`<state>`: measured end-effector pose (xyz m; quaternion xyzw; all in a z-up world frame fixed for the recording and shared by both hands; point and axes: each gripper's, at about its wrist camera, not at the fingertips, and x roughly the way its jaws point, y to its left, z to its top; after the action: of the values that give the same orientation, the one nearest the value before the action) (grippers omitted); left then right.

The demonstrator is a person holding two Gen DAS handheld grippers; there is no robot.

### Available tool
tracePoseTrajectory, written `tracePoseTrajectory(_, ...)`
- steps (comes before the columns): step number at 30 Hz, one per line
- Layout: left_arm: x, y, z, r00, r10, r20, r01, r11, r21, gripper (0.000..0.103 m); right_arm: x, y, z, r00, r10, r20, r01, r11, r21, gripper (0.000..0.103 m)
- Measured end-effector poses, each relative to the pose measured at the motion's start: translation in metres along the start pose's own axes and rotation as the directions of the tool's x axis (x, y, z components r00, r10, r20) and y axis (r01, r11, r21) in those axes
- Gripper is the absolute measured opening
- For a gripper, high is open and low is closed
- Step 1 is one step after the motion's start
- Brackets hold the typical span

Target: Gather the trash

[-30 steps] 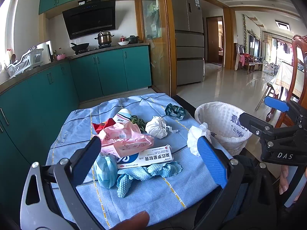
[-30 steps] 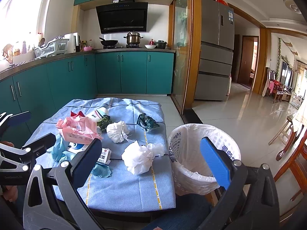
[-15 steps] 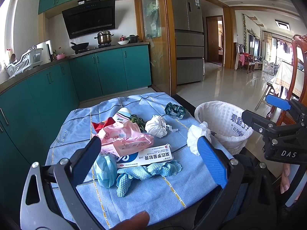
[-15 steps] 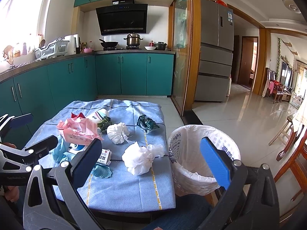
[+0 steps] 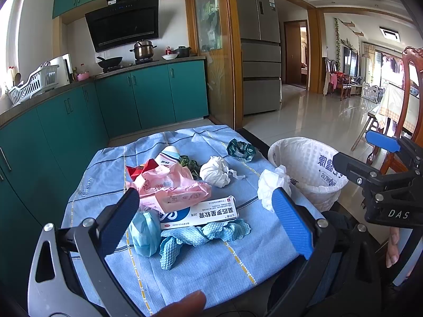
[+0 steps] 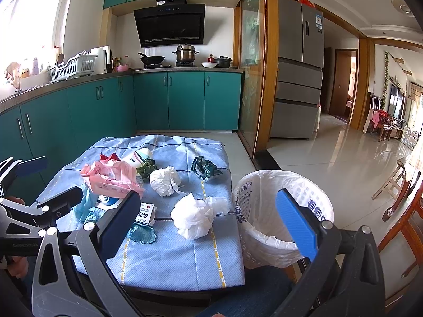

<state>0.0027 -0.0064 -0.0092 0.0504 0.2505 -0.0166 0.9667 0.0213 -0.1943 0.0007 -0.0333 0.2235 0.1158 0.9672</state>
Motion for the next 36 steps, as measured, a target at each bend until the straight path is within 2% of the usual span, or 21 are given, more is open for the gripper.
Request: tracePoseTrajectory(36, 0.0008, -0.0011, -0.0029, 1.000, -0.004, -0.009, 0.004, 1.000, 0.002, 0.100, -0.0007, -0.0004, -0.0012, 1.000, 0.004, 0.003, -0.004, 1.000, 0.003, 0.100)
